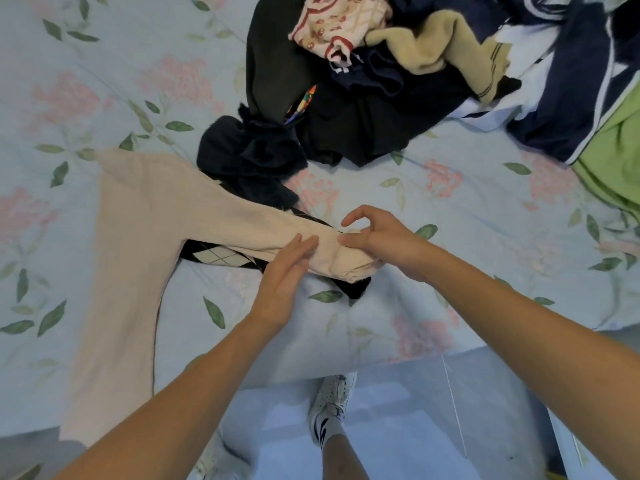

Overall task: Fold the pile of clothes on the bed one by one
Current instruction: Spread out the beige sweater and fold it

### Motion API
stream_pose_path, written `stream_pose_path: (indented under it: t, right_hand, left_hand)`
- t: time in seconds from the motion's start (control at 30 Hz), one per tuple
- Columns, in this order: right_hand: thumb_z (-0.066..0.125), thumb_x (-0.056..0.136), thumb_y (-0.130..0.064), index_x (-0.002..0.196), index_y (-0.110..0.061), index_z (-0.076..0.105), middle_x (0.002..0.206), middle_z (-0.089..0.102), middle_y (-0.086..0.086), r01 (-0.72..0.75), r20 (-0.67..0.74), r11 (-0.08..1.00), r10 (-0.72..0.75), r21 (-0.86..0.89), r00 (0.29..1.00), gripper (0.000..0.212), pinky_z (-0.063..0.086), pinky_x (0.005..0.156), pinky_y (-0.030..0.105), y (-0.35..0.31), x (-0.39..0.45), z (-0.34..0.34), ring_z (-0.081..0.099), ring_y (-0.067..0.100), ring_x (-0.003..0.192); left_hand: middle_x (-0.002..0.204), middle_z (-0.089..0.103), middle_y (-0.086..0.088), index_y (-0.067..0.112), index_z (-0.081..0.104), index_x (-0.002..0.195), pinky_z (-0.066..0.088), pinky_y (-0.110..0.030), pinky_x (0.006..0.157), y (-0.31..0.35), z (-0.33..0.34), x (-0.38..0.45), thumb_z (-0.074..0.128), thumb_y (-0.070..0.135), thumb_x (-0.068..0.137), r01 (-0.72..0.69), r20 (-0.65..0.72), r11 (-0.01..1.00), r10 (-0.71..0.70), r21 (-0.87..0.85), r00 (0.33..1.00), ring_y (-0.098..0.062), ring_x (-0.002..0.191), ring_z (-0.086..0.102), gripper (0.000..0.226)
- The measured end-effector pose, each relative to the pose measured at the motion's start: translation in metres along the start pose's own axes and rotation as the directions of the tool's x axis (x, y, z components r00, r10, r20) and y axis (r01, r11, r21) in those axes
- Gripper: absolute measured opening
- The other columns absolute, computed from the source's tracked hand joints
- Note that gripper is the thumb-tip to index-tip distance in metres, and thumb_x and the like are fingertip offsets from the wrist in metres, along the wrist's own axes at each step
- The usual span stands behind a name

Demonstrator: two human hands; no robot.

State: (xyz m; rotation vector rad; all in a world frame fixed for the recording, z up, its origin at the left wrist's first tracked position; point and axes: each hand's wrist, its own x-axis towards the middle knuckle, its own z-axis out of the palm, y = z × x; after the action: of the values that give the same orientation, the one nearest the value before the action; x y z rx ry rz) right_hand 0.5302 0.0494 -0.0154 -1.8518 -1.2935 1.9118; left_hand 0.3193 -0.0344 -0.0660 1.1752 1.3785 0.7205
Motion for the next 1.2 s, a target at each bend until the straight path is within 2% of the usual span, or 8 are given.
stream_pose_path:
  t: [0.1, 0.3, 0.6, 0.67, 0.8, 0.9, 1.07, 1.2]
  right_hand:
    - [0.074, 0.095, -0.031, 0.114, -0.026, 0.063, 0.104, 0.074, 0.006, 0.038, -0.032, 0.999, -0.038, 0.017, 0.999, 0.023, 0.055, 0.072, 0.031, -0.032, 0.014, 0.034, 0.071, 0.019, 0.088]
    - [0.059, 0.104, -0.037, 0.112, -0.016, 0.071, 0.102, 0.078, 0.006, 0.106, -0.064, 0.975, -0.096, 0.196, 0.993, 0.025, 0.063, 0.086, 0.039, -0.064, 0.026, 0.08, 0.076, 0.02, 0.095]
    - [0.078, 0.083, -0.047, 0.137, -0.02, 0.049, 0.135, 0.043, 0.008, -0.128, -0.371, 0.758, -0.159, -0.64, 0.915, 0.067, 0.046, 0.096, 0.043, -0.031, 0.035, 0.114, 0.044, 0.033, 0.125]
    - [0.08, 0.082, -0.046, 0.127, -0.017, 0.046, 0.127, 0.047, 0.009, -0.187, -0.44, 0.807, -0.099, -0.56, 0.892, 0.064, 0.049, 0.086, 0.043, -0.028, 0.037, 0.118, 0.053, 0.034, 0.114]
    - [0.083, 0.083, -0.04, 0.123, -0.012, 0.042, 0.114, 0.055, 0.006, -0.227, -0.479, 0.915, 0.042, -0.334, 0.877, 0.064, 0.052, 0.085, 0.043, -0.027, 0.042, 0.127, 0.059, 0.029, 0.103]
    - [0.084, 0.085, -0.028, 0.124, -0.013, 0.042, 0.116, 0.054, 0.006, -0.163, -0.518, 0.982, 0.092, -0.094, 0.851, 0.059, 0.051, 0.087, 0.041, -0.03, 0.044, 0.13, 0.057, 0.028, 0.105]
    - [0.085, 0.079, -0.021, 0.117, -0.017, 0.05, 0.119, 0.062, 0.01, -0.104, -0.526, 0.981, 0.177, 0.166, 0.832, 0.051, 0.057, 0.093, 0.05, -0.036, 0.042, 0.136, 0.064, 0.029, 0.104]
    - [0.082, 0.081, -0.016, 0.113, -0.02, 0.052, 0.108, 0.066, 0.007, 0.05, -0.491, 0.97, 0.074, 0.236, 0.868, 0.044, 0.062, 0.083, 0.048, -0.07, 0.033, 0.158, 0.069, 0.027, 0.098]
  left_hand:
    - [0.135, 0.067, 0.007, 0.018, 0.055, 0.146, 0.047, -0.016, 0.101, 0.033, -0.013, -0.002, 0.064, 0.041, 0.098, 0.091, 0.017, 0.961, -0.09, -0.26, 0.996, -0.002, 0.126, 0.06, 0.053]
    - [0.112, 0.076, 0.006, 0.022, 0.067, 0.122, 0.056, -0.024, 0.089, 0.023, -0.054, 0.015, 0.079, 0.017, 0.091, 0.02, -0.144, 0.99, -0.04, -0.137, 0.989, -0.008, 0.106, 0.071, 0.033]
    - [0.105, 0.071, -0.004, 0.009, 0.064, 0.116, 0.063, -0.028, 0.07, -0.01, -0.123, 0.029, 0.062, 0.005, 0.099, 0.237, -0.265, 0.902, -0.343, -0.36, 0.901, -0.019, 0.095, 0.07, 0.017]
    - [0.099, 0.071, -0.004, 0.008, 0.064, 0.11, 0.063, -0.041, 0.078, -0.021, -0.13, 0.032, 0.063, 0.002, 0.094, 0.241, -0.361, 0.948, -0.304, -0.21, 0.882, -0.02, 0.089, 0.069, 0.017]
    - [0.125, 0.059, 0.001, 0.016, 0.055, 0.128, 0.041, -0.006, 0.093, -0.023, -0.135, 0.024, 0.061, 0.006, 0.098, 0.017, -0.518, 0.982, 0.085, 0.19, 0.851, -0.011, 0.114, 0.055, 0.032]
    - [0.154, 0.043, -0.003, 0.014, 0.045, 0.15, 0.028, -0.014, 0.115, -0.038, -0.13, 0.018, 0.062, 0.018, 0.1, -0.215, -0.207, 0.827, 0.366, 0.519, 0.907, -0.015, 0.141, 0.039, 0.053]
    - [0.173, -0.004, 0.004, 0.019, 0.01, 0.166, 0.012, -0.042, 0.129, -0.071, -0.11, 0.027, 0.076, 0.042, 0.088, -0.197, 0.157, 0.786, 0.128, 0.586, 0.979, -0.013, 0.159, -0.008, 0.105]
    - [0.167, 0.028, 0.002, 0.025, 0.027, 0.162, 0.025, -0.034, 0.124, -0.045, -0.1, 0.027, 0.083, 0.037, 0.083, -0.149, 0.01, 0.915, 0.157, 0.374, 0.988, -0.017, 0.156, 0.021, 0.098]
